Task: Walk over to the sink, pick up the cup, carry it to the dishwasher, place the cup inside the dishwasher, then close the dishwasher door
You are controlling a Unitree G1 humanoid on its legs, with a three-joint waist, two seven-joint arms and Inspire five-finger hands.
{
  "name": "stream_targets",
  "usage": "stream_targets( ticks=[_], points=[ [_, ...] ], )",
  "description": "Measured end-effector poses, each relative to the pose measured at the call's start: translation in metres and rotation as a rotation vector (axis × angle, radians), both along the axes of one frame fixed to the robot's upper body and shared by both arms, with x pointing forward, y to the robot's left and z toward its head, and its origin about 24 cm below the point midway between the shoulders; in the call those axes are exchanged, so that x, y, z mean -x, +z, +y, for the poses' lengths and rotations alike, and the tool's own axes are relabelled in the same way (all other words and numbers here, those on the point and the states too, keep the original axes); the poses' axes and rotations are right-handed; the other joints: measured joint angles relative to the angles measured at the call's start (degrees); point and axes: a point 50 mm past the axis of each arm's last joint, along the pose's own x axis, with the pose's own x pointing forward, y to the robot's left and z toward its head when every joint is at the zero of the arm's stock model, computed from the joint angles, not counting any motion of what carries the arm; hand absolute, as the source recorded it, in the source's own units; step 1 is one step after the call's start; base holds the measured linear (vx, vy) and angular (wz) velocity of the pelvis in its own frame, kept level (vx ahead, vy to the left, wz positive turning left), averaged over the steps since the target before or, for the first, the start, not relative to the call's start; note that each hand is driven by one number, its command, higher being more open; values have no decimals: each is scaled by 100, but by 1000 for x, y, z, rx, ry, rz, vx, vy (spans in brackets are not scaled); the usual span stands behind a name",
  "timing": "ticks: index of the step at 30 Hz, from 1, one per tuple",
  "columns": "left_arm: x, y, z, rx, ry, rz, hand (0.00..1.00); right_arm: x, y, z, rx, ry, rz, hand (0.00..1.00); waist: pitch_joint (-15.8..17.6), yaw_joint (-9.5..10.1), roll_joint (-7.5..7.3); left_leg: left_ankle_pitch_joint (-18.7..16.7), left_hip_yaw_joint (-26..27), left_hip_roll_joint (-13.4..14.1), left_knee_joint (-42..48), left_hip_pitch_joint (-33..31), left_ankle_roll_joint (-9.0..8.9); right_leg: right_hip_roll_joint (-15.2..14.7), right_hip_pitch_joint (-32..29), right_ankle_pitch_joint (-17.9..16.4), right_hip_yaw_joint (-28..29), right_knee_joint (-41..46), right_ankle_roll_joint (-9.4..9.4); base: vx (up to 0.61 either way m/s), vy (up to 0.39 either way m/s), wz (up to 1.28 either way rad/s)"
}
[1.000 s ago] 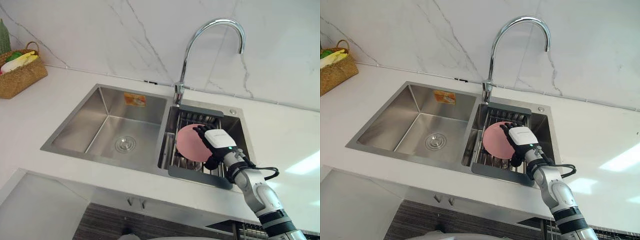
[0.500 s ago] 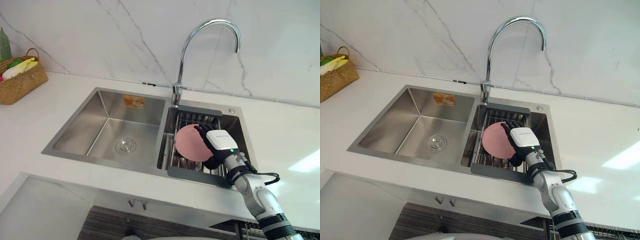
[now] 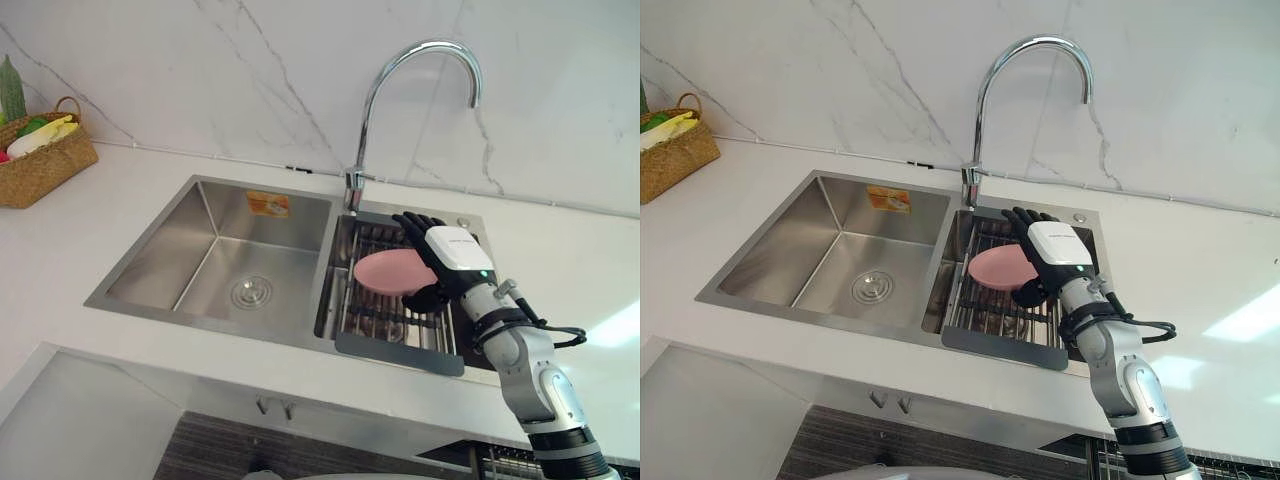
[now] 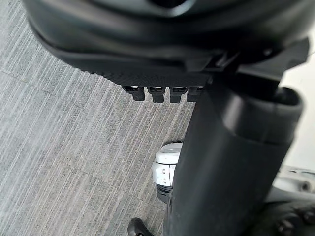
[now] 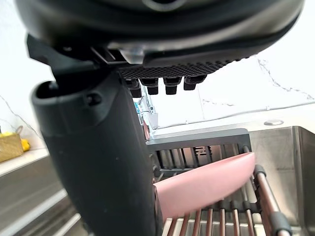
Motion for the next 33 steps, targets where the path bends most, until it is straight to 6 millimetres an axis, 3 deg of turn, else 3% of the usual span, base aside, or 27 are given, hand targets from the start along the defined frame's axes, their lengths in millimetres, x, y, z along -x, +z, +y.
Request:
stream_targets(
  ticks=[7, 16, 33],
  points=[
    [2, 0, 0, 0, 12, 4, 100, 0, 1, 0, 9, 9, 23, 100, -21, 2, -34, -1, 10, 27, -1, -2, -1, 16, -7, 1, 13, -7, -8, 0, 0, 0],
    [2, 1, 2, -6, 6, 4, 100, -17, -8, -5, 11, -37, 65, 100, -67, 124, -105, 5, -37, 52, 0, -25, -6, 35, 11, 7, -29, -34, -18, 0, 0, 2],
    [3, 1, 5, -11, 6, 7, 100, -14, -22, 8, -202, 32, 280, 100, -90, 124, -173, 8, -35, 59, 0, -1, -10, 39, 31, 6, -23, -31, -20, 0, 0, 0]
  ],
)
